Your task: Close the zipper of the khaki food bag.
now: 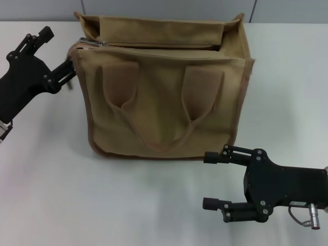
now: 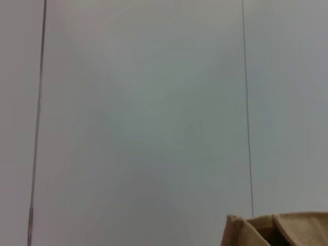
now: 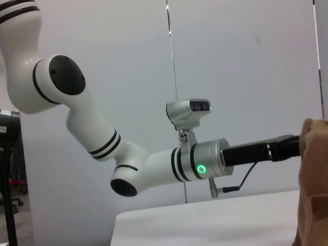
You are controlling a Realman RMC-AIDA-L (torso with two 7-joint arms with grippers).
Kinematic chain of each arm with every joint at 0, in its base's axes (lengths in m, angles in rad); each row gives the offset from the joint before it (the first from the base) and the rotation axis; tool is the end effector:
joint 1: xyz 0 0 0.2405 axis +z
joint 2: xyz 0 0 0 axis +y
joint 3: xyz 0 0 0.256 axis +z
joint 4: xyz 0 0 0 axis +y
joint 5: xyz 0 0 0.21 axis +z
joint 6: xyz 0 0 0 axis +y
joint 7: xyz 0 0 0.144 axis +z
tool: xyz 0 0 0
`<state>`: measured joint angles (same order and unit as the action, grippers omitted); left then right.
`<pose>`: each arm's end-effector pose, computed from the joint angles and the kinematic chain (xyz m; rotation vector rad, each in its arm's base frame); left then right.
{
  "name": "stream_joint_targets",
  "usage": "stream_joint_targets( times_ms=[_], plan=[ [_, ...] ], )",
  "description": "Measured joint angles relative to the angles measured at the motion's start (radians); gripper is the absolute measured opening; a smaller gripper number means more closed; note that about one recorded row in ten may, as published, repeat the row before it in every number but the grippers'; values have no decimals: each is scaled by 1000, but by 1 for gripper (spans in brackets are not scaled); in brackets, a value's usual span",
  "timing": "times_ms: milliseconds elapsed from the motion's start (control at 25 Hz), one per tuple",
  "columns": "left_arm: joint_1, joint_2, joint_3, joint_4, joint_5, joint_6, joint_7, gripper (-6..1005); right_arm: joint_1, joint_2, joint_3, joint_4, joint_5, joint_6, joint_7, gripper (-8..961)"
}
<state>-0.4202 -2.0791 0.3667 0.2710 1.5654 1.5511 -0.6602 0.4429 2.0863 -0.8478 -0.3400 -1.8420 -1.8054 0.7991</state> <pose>-0.3053 0.3063 0.0182 -1.9949 -0.3395 -0.9998 0.2579 0.2407 -0.0484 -2.8587 0.1510 1.1209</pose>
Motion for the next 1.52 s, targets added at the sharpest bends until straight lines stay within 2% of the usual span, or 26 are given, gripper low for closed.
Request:
stream_joint_targets(
  times_ms=[400,640,800,880,1000,1120,1360,1520],
  plan=[
    [8,0,3,-14,5,18,15,731,1,0,1,4,4,-4,-1,796],
    [9,-1,3,-25,1,39,16,568,-10,0,1,4,84,-24,-10,796],
    [9,-1,5,-27,1,63,13,346,-19,-1,1,4,197,-78,-70,795],
    [5,-1,9,-43,4,127,8,262,-17,2,0,14,274,-83,-126,795],
    [-2,0,9,-61,-1,136,12,176,24,5,-5,67,405,-65,-245,795],
    [-14,0,10,-65,-2,156,7,118,102,5,-5,115,506,-38,-369,795],
    [-31,1,10,-90,-3,208,3,29,254,6,-7,203,532,72,-758,794],
    [-54,0,13,-116,3,224,0,29,348,6,-1,304,571,192,-959,794]
  ],
)
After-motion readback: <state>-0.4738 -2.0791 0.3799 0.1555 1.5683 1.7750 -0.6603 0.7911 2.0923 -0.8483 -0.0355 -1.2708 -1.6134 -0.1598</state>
